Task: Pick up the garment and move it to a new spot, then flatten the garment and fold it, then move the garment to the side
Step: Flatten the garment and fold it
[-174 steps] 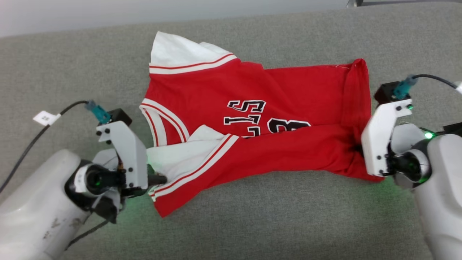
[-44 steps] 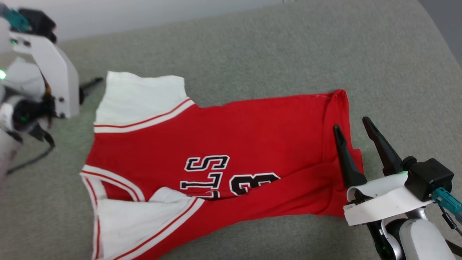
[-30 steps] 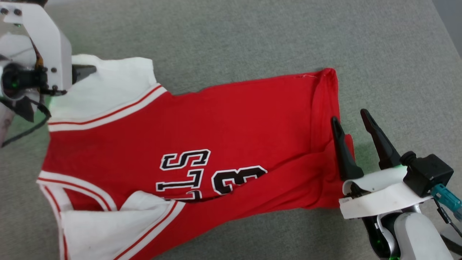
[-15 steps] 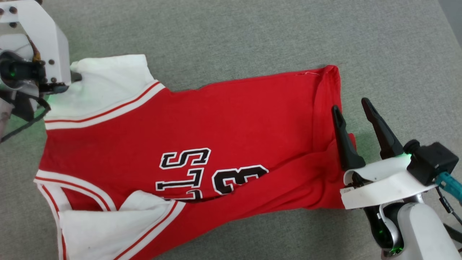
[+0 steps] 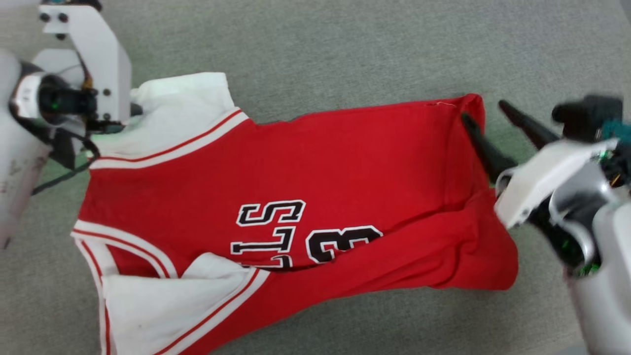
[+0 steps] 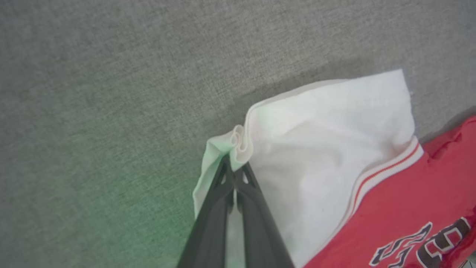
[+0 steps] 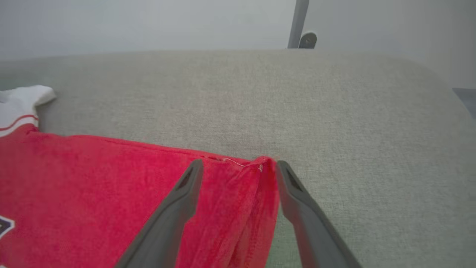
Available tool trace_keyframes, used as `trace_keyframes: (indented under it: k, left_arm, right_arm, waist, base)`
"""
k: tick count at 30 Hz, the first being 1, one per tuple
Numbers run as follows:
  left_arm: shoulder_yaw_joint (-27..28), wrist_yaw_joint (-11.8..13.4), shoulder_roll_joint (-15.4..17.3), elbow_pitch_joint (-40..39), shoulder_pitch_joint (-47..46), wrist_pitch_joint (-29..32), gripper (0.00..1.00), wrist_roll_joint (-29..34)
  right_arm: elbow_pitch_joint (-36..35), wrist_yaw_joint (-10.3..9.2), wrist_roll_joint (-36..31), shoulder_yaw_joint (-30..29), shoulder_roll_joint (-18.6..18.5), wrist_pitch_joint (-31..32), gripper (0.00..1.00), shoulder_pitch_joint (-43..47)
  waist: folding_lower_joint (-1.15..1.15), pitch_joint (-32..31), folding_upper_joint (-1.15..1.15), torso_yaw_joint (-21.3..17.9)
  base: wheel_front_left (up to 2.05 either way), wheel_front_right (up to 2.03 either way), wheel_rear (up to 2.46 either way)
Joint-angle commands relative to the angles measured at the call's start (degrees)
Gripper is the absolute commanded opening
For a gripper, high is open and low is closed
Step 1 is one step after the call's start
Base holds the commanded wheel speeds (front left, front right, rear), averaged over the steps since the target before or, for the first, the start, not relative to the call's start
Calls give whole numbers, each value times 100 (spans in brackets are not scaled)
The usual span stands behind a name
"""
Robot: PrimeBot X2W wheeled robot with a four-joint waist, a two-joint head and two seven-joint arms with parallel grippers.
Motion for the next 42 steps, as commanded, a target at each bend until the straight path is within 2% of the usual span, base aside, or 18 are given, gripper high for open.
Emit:
trace_keyframes:
  k: [1,5,6,7,16,19,23,24,25,26,33,42]
  left_arm:
    - [-65,-30,-94,-1,66,44,0,1]
    - [-84,-80,-192,-11,-42,4,0,38]
    - [-84,-80,-192,-11,-42,4,0,38]
    - [-87,-88,-220,-1,-63,-9,0,43]
    - [-130,-231,-390,149,-196,-142,0,99]
    - [-130,-267,-426,237,-223,-189,0,103]
    - [-108,-301,-484,337,-273,-256,0,95]
    - [-102,-313,-504,361,-284,-274,0,89]
    - [-107,-326,-524,378,-283,-297,0,94]
    - [-111,-349,-546,407,-274,-319,0,91]
    - [-29,-512,-606,584,-207,-616,0,34]
    - [190,-685,-647,715,-75,-1018,0,-173]
  right_arm:
    - [129,-9,100,7,-31,346,100,-209]
    - [597,-10,246,96,-190,1413,100,-837]
    - [597,-10,246,96,-190,1413,100,-837]
    - [751,-10,257,104,-220,1687,100,-979]
    - [1942,-10,577,441,-134,3632,100,-2023]
    - [2255,-10,577,482,-114,4043,100,-2277]
    - [2596,-10,391,544,-139,4278,100,-2613]
    - [2694,-10,349,547,-136,4302,65,-2671]
    - [2768,-10,320,562,-115,4316,4,-2714]
    - [2839,-10,291,562,-99,4304,0,-2747]
    - [3045,-10,348,513,-92,3862,0,-2940]
    - [2878,-10,677,793,-401,2936,0,-2660]
  waist:
    - [0,-18,0,86]
    - [0,-6,0,210]
    - [0,-6,0,210]
    - [0,1,0,236]
    - [0,110,0,381]
    - [0,117,0,408]
    - [0,136,0,441]
    - [0,141,0,450]
    - [0,144,0,463]
    - [0,147,0,477]
    - [0,28,0,593]
    - [0,-608,0,906]
  base:
    - [0,0,0]
    - [0,0,0]
    - [0,0,0]
    - [0,0,0]
    - [0,0,0]
    - [0,0,0]
    - [0,0,0]
    - [0,0,0]
    - [0,0,0]
    - [0,0,0]
    - [0,0,0]
    - [0,0,0]
